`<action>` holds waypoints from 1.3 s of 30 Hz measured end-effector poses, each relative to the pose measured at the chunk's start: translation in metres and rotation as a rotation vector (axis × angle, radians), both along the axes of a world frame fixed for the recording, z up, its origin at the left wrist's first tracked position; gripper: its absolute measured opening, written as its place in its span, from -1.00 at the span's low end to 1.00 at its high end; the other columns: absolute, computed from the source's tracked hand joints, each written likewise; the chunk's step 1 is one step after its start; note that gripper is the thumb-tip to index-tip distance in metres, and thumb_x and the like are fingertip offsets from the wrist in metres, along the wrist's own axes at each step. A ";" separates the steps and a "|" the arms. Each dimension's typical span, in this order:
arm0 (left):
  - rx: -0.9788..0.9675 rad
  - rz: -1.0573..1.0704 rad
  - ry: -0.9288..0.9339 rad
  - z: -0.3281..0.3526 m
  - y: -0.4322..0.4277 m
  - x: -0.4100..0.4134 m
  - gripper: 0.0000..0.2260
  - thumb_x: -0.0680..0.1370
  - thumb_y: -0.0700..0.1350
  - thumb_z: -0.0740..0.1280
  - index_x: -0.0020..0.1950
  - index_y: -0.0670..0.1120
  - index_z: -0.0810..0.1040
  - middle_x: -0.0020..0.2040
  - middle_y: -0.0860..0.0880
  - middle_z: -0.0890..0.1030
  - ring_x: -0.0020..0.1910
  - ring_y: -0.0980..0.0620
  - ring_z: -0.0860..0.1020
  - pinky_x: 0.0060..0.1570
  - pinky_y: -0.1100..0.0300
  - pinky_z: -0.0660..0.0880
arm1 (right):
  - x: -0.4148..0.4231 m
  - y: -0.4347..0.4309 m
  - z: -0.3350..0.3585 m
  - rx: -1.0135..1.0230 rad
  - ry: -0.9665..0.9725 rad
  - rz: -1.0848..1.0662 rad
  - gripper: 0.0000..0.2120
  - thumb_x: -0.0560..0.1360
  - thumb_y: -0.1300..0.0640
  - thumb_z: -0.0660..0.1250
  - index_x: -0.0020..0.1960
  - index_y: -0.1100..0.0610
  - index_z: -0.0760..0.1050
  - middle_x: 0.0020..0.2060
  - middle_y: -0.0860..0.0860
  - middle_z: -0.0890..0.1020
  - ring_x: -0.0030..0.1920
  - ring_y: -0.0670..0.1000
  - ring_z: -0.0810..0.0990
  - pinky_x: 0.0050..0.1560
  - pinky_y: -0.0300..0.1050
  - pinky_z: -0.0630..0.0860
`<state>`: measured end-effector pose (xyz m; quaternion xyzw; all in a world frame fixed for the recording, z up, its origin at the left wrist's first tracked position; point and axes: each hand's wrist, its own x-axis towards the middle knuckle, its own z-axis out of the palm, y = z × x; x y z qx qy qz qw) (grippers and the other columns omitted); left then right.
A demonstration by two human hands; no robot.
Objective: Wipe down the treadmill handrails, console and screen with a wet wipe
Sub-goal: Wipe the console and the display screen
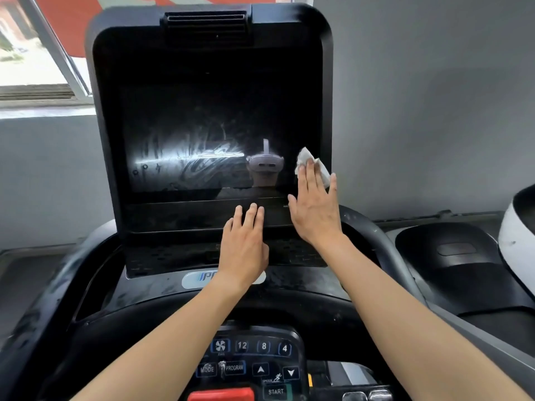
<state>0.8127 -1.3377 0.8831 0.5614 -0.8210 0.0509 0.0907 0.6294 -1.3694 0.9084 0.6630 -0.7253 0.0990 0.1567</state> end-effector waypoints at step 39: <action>0.060 0.038 0.084 -0.021 0.016 -0.009 -0.29 0.59 -0.06 0.29 0.68 -0.12 0.08 0.70 -0.13 -0.03 0.66 -0.21 -0.01 0.57 -0.14 0.20 | -0.011 0.037 -0.054 -0.089 -0.312 0.212 -0.42 0.68 0.17 0.15 0.65 0.23 0.07 0.65 0.15 0.05 0.66 0.06 -0.07 0.64 0.04 0.07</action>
